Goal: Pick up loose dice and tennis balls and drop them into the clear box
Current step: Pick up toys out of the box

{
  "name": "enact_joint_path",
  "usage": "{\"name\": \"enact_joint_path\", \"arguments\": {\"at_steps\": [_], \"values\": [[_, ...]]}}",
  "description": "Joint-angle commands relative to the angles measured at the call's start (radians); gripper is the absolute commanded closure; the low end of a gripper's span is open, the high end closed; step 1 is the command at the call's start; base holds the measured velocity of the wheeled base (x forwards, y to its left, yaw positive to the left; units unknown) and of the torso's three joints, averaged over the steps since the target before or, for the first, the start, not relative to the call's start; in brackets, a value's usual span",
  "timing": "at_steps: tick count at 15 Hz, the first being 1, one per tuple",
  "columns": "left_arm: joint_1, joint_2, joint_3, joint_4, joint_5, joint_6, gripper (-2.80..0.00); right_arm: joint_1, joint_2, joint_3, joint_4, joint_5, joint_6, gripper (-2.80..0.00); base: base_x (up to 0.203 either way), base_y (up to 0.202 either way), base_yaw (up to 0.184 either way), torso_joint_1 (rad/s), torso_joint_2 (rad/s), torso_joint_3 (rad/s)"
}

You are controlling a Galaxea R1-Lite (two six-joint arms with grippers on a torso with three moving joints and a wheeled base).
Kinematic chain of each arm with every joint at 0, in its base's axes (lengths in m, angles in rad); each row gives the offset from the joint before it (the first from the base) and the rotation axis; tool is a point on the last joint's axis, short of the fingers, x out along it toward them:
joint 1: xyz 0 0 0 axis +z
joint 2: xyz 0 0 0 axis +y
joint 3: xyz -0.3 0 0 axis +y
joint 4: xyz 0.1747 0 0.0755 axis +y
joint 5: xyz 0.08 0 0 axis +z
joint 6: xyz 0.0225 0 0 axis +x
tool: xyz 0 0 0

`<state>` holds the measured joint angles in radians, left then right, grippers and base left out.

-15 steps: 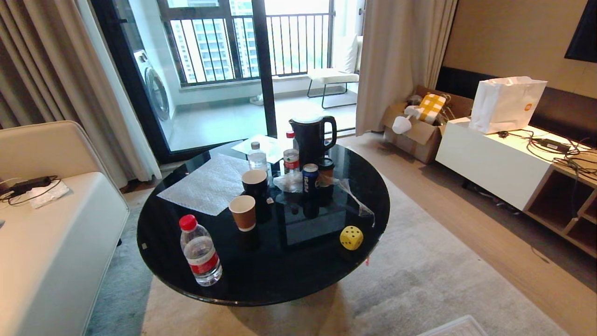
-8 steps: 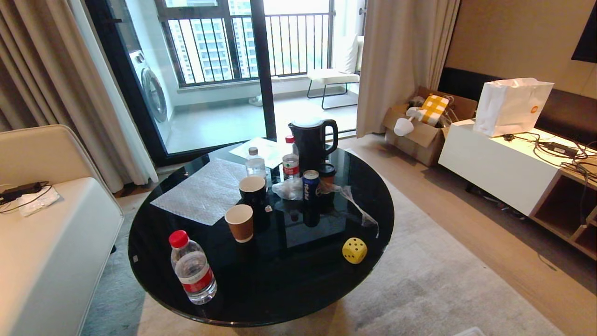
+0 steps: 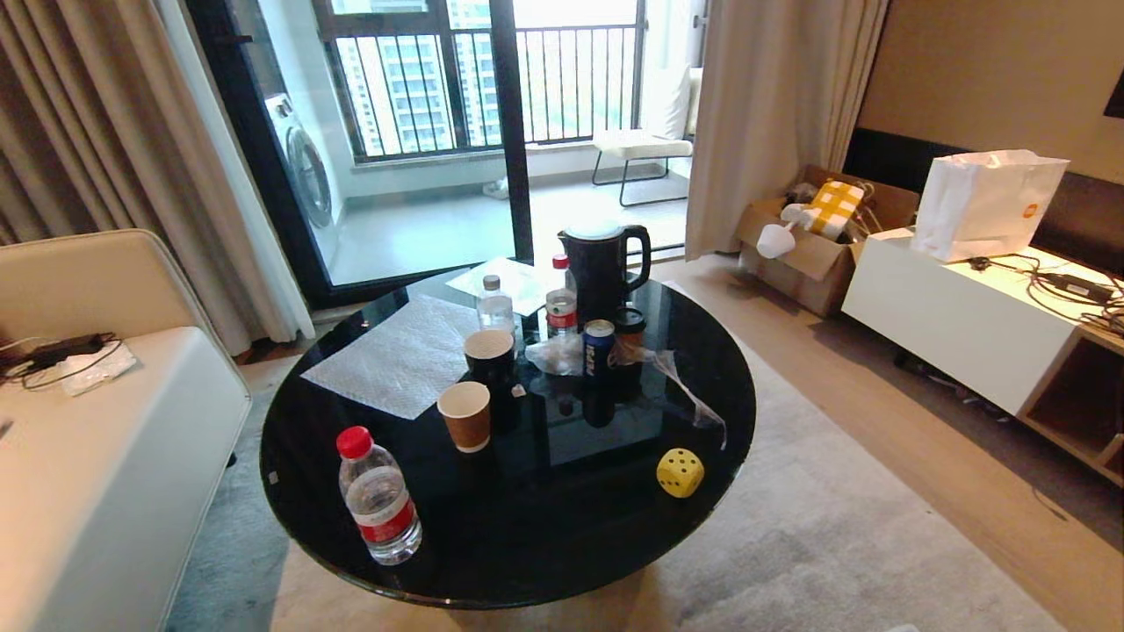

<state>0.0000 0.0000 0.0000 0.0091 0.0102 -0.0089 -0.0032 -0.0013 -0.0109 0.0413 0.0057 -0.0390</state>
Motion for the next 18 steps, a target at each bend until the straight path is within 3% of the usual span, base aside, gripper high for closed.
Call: {"name": "enact_joint_path", "arguments": {"at_steps": [1, 7, 18], "values": [[0.0, 0.0, 0.002, 0.0, 0.001, 0.0, 0.0, 0.0, 0.0, 0.0, 0.0, 0.0, -0.001, 0.0, -0.006, -0.004, 0.143, -0.001, 0.01, 0.002], [0.0, 0.0, 0.002, 0.0, 0.001, -0.002, 0.0, 0.0, 0.0, 0.0, 0.0, 0.0, 0.001, 0.0, 0.0, -0.004, 0.141, 0.003, 0.0, 0.001], [0.0, 0.0, 0.002, -0.001, 0.001, 0.0, 0.0, 0.0, 0.0, 0.0, 0.0, -0.001, 0.002, 0.0, 0.0, 0.0, 0.0, 0.0, 0.0, 0.0]]}}
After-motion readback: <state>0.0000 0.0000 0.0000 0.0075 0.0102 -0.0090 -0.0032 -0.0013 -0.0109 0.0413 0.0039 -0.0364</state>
